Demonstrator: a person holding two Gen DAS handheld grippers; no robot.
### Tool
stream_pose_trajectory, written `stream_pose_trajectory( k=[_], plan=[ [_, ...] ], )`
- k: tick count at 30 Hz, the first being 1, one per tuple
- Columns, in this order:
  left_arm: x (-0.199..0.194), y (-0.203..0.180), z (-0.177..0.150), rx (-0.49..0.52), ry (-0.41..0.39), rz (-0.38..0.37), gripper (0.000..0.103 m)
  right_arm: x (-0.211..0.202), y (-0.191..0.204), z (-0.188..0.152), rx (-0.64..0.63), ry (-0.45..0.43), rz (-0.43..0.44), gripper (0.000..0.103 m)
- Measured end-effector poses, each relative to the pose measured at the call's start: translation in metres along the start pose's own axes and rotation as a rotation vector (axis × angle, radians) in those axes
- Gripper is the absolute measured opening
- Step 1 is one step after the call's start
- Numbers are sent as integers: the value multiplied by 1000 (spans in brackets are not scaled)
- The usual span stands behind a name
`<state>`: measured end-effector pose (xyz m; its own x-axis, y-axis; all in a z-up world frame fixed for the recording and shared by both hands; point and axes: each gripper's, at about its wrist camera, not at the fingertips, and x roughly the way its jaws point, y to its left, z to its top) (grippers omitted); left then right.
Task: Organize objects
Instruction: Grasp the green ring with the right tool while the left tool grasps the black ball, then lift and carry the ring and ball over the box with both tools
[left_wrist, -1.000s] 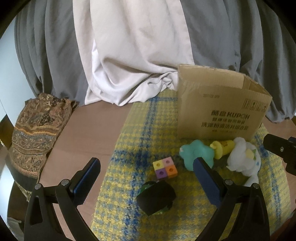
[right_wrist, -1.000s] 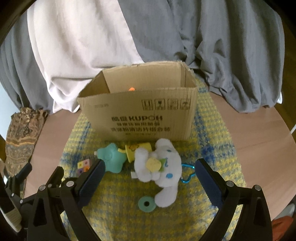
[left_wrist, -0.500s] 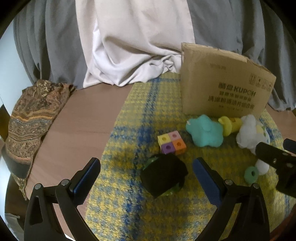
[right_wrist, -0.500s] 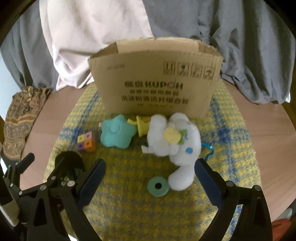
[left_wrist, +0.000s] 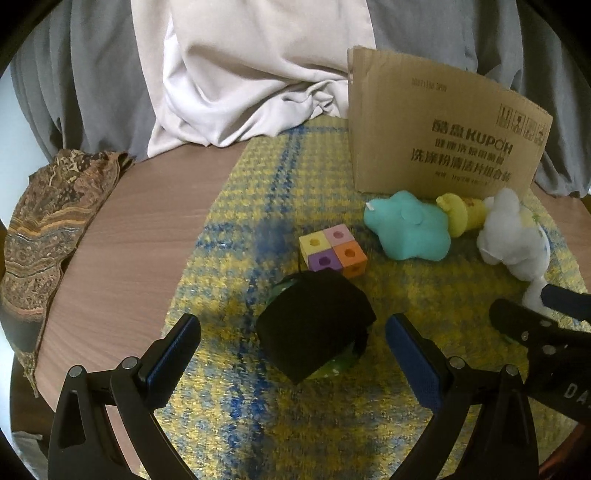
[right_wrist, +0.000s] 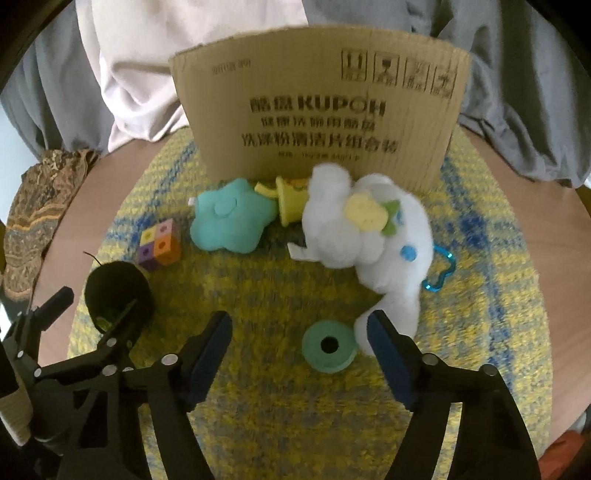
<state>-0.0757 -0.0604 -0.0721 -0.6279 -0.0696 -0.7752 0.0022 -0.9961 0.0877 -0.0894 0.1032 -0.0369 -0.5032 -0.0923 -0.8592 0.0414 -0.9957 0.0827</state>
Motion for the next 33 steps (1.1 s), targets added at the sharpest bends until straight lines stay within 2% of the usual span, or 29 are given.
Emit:
stream_pose_trajectory(
  k=[8,10,12,13,14,15,17,19,22,33],
  plan=[
    [10,-7,-3,10,24,9,101,13,-3,-4,-4,27,-21,71],
    [13,-7,-4,11,32,11,101,15,-1,-5,-15,29,-32,68],
    [17,-7,-5,7,42,11,101,16,3,-7,-38,28,-44,61],
    [18,-7,-5,6,45,9,99,17,6,-7,-49,30,-43,58],
    [19,-7,-6,5,48,7,96,19,7,-8,-53,41,-37,48],
    [20,-7,-7,5,52,6,94,23,6,-10,-51,63,-24,43],
    [22,-6,-8,4,59,3,84,21,6,-11,-55,53,-30,42],
    [23,-5,-8,1,66,-5,72,20,4,-10,-47,50,-26,37],
    [22,-6,-8,-1,66,-34,58,18,-1,-10,-35,51,-13,36],
    [12,-6,-8,6,47,-20,56,9,1,-10,-35,34,1,36]
  ],
)
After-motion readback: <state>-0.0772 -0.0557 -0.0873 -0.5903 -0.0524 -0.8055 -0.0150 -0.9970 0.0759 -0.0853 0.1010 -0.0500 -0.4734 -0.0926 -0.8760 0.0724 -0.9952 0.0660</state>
